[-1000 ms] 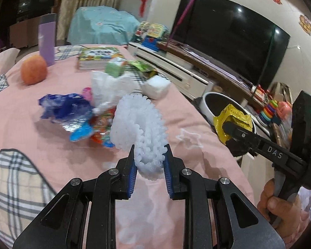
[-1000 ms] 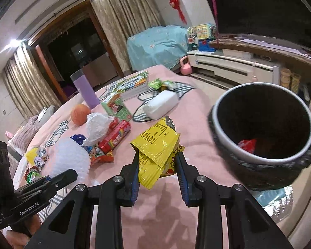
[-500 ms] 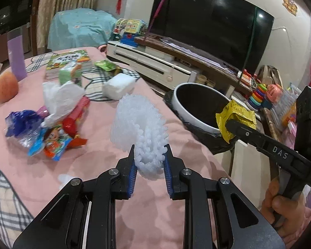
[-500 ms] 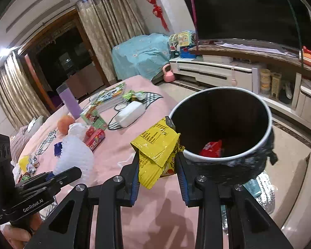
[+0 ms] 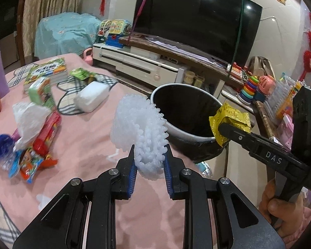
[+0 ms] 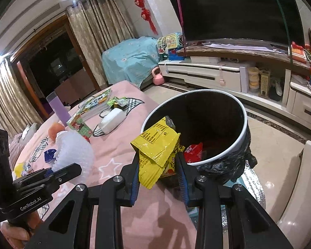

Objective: Collect trash
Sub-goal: 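Carry the foam sleeve and yellow packet over the trash bin with both tools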

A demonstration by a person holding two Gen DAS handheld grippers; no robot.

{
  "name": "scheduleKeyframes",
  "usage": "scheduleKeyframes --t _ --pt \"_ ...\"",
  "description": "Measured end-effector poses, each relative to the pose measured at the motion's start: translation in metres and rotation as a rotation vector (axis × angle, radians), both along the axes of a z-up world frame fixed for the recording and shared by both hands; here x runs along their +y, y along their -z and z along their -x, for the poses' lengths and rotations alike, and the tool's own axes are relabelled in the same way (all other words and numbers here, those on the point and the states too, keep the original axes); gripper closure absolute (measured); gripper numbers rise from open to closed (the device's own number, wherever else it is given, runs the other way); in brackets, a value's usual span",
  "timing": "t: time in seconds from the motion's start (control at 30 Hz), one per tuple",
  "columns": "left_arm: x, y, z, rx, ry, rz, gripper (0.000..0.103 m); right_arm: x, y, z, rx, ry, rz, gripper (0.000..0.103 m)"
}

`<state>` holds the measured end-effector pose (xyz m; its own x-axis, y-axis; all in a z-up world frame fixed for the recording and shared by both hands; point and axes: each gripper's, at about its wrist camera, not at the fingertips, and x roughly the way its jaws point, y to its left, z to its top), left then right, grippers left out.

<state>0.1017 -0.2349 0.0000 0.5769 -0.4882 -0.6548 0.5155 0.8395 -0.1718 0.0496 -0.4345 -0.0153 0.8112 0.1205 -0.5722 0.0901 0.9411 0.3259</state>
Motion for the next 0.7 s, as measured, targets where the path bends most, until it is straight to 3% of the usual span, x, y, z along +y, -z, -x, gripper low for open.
scheduleKeyframes --t 0.7 --pt "-0.069 -0.003 -0.041 0.010 0.090 -0.046 0.081 -0.039 -0.001 -0.026 0.023 0.044 0.006 0.071"
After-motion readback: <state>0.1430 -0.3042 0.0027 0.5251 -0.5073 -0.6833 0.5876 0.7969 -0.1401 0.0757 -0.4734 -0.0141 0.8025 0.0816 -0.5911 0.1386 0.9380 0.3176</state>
